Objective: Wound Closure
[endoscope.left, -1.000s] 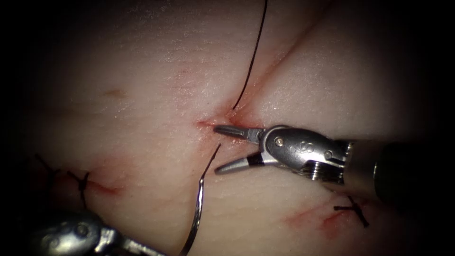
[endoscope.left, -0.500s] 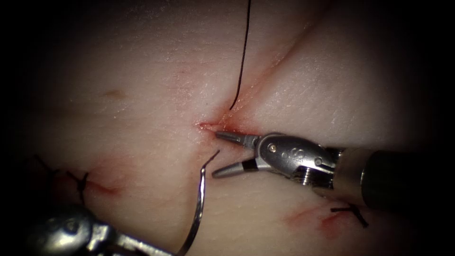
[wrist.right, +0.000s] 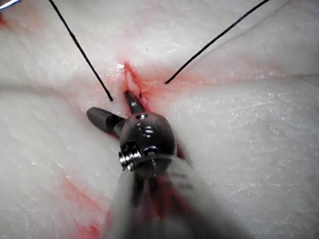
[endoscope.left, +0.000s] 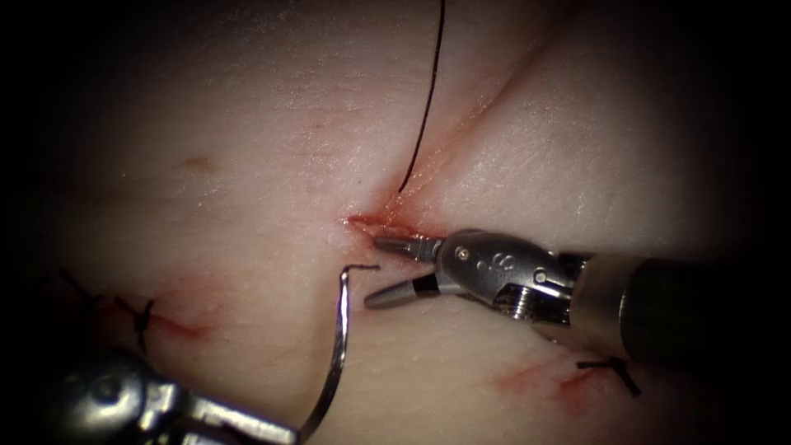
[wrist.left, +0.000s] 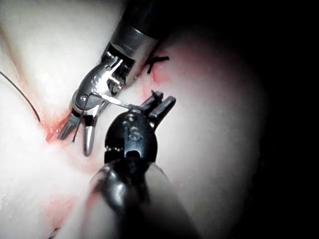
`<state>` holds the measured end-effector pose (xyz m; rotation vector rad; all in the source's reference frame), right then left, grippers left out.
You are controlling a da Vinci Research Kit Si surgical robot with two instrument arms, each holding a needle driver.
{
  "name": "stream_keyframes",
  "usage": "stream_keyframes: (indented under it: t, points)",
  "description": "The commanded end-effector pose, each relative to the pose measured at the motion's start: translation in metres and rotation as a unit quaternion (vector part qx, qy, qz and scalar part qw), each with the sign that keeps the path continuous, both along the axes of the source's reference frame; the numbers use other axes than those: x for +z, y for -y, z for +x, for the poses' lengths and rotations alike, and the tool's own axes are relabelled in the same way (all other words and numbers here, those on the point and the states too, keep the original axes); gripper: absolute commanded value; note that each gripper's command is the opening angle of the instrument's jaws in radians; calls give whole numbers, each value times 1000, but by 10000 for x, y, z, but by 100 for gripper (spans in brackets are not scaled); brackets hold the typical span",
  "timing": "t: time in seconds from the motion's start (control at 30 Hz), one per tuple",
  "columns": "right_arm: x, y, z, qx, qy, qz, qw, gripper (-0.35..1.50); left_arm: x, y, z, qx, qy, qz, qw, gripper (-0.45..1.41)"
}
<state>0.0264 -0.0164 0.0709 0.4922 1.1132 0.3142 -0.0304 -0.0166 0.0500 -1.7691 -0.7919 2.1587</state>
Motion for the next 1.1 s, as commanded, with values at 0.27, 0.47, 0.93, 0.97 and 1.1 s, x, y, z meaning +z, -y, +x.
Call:
stream_keyframes:
  t: [0.27,0.47,0.93,0.97,1.1]
  points:
    - [-30,-11,1,24,-15,-33,999,84,9,-2,5,-18,-11,-41,999,-45]
    - [-53,-20,3,30,-24,-51,998,84,0,-3,5,-24,-9,-66,997,-45]
    - [-54,-22,18,36,-21,-59,997,86,-15,3,3,-19,-4,-79,997,-45]
    - [-53,-20,20,36,-22,-60,997,84,-16,4,3,-19,-4,-79,997,-45]
    - [-43,-15,27,35,-19,-65,997,36,-18,4,2,-18,-3,-81,997,-45]
